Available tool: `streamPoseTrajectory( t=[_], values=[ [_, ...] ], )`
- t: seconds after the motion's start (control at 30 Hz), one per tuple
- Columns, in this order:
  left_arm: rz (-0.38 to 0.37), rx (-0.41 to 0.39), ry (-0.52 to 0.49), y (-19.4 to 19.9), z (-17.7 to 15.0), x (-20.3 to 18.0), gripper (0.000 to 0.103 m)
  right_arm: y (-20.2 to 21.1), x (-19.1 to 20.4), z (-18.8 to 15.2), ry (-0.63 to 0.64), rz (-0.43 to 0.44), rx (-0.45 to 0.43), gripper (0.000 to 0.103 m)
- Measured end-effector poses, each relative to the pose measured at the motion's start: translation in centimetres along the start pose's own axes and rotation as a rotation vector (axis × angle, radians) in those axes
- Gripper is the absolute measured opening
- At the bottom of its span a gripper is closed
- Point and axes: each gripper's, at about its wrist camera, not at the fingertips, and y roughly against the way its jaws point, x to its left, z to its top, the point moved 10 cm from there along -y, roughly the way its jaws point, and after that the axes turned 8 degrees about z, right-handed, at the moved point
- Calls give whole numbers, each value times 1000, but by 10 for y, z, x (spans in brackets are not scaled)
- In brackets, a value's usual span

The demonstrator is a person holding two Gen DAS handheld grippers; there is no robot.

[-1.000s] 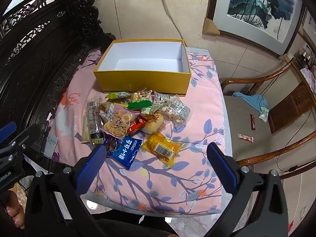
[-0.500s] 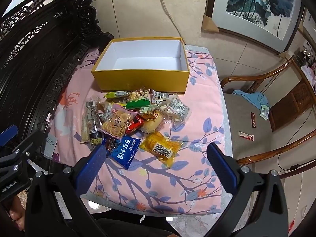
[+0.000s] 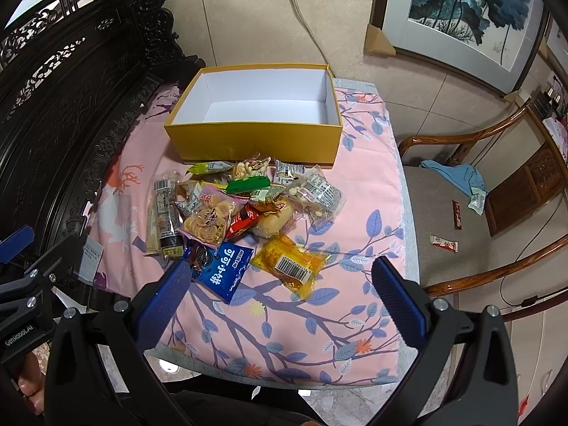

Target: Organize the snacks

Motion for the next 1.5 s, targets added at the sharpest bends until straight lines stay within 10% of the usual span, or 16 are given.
streamPoseTrajectory(
  t=[1.5],
  values=[
    [1,19,-4,-1,-2,2,101,3,1,0,-3,3,0,102]
  ],
)
